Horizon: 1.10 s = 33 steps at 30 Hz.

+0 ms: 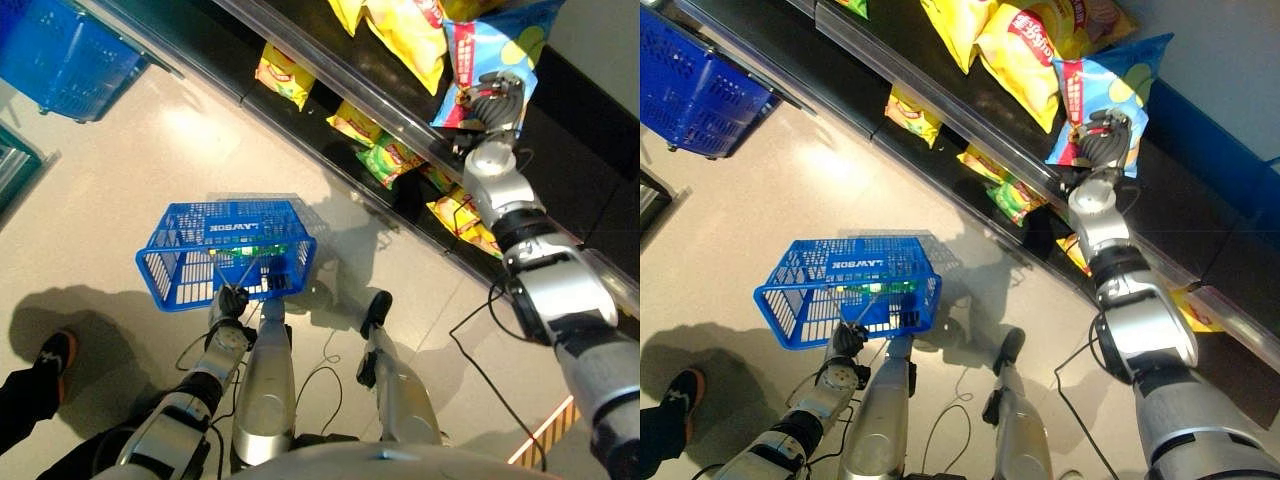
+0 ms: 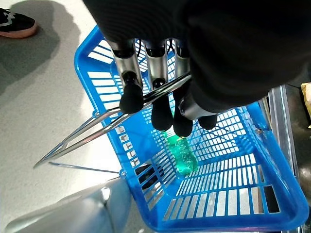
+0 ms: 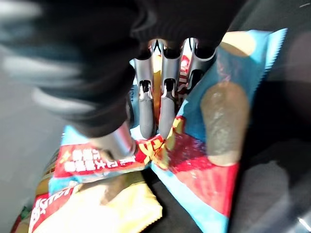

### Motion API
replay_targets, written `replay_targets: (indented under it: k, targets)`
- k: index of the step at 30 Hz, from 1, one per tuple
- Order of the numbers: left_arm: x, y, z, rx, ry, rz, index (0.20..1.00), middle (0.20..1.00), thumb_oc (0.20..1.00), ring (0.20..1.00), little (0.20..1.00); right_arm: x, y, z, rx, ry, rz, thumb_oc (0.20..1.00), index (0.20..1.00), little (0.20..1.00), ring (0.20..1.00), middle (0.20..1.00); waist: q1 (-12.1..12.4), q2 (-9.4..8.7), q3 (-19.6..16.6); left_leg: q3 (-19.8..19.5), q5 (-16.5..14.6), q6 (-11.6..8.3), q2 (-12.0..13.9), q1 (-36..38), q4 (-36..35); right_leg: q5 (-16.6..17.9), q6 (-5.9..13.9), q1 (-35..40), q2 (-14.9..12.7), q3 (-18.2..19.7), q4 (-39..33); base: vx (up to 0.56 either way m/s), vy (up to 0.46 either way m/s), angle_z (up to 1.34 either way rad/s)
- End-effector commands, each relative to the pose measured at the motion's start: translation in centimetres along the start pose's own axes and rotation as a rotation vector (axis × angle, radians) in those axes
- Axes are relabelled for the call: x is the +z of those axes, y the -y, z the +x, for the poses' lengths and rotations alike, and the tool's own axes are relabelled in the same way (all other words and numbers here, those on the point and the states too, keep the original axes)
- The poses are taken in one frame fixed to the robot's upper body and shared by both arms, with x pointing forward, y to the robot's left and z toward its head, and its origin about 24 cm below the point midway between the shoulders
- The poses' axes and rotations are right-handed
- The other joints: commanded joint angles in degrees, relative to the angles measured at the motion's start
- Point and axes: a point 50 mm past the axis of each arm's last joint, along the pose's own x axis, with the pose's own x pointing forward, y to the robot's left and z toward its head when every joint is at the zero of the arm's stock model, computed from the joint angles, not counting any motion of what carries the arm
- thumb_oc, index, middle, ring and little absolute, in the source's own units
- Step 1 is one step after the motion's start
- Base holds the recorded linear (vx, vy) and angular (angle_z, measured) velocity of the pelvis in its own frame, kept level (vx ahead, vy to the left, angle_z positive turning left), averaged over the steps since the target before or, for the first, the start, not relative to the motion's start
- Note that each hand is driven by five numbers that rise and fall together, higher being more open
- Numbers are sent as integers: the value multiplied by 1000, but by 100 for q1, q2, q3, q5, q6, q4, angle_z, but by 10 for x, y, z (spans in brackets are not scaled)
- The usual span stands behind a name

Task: Pick up the snacks into the basket

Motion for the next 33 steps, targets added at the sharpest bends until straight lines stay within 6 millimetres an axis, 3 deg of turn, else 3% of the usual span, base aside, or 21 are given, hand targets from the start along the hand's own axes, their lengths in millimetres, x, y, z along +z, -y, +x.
replay_targets:
  k: [1,5,14,18,19,21,22,24,26,27,29,33]
  targets:
    - [-33,14,-16,-31,-101,58,200,200,200,200,200,-32,41,1,-90,-120,47,1000,1000,1000,1000,1000,-22,142,347,-73,-341,318,-597,386,-418,253,572,-134,-277,177,98,8,-18,-3]
    - [-36,13,-16,-48,-103,139,200,200,200,200,200,-46,49,-9,-79,-122,67,1000,1000,1000,1000,1000,-125,38,295,-45,-372,326,-569,457,-409,231,575,-83,-269,181,118,12,3,-1]
    - [-60,9,-19,-83,-191,220,200,200,200,200,200,-81,29,-55,66,-187,121,1000,1000,1000,1000,1000,-293,-163,-96,103,-603,433,-615,817,-396,255,656,153,-354,222,160,40,35,-5]
    - [-69,3,-21,-67,-237,199,200,200,200,200,200,-87,22,-66,106,-200,128,1000,1000,1000,1000,1000,-280,-232,-223,265,-723,475,-623,1073,-412,301,707,209,-393,127,319,58,64,-15]
    - [-78,-3,-22,-52,-272,188,200,200,200,200,200,-88,17,-72,131,-201,143,1000,1000,1000,1000,1000,-249,-289,-272,460,-790,484,-599,1259,-435,433,768,174,-473,-134,534,46,70,-11]
    - [-81,-6,-23,-48,-282,189,200,200,200,200,200,-90,17,-74,145,-201,134,1000,1000,1000,1000,1000,-221,-289,-288,548,-809,485,-576,1355,-447,434,789,198,-523,-308,670,50,66,-48]
    - [-81,-7,-22,-48,-292,172,200,200,200,200,200,-89,20,-76,156,-186,115,1000,1000,1000,1000,1000,-307,-186,-260,558,-847,505,-537,1499,-457,226,739,169,-381,-119,921,68,60,-80]
    - [-82,-10,-21,-39,-308,156,200,200,200,200,200,-89,28,-78,142,-165,68,1000,1000,1000,1000,1000,-436,-103,-264,516,-820,545,-593,1544,-485,23,605,-60,-122,248,874,93,53,-38]
    - [-85,-11,-22,-32,-326,143,200,200,200,200,200,-93,35,-80,116,-168,22,1000,1000,1000,1000,1000,-446,-65,-293,516,-839,537,-595,1561,-477,-7,574,-108,-103,257,853,89,2,4]
    - [-87,-8,-25,-43,-333,155,200,200,200,200,200,-101,56,-82,56,-159,-155,1000,1000,1000,1000,1000,-497,-20,-353,455,-893,557,-686,1603,-426,-87,512,-8,-121,364,730,90,-20,0]
    - [-84,-3,-25,-42,-317,159,200,200,200,200,200,-103,67,-77,-7,-140,-307,1000,1000,1000,1000,1000,-505,6,-393,430,-916,549,-724,1602,-400,-57,495,53,-124,394,641,74,-73,14]
    - [-74,5,-26,-60,-239,205,200,200,200,200,200,-88,84,-52,-97,-9,-675,1000,1000,1000,1000,1000,-461,187,-398,387,-863,458,-645,1494,-354,-30,441,131,-22,303,416,10,-123,1]
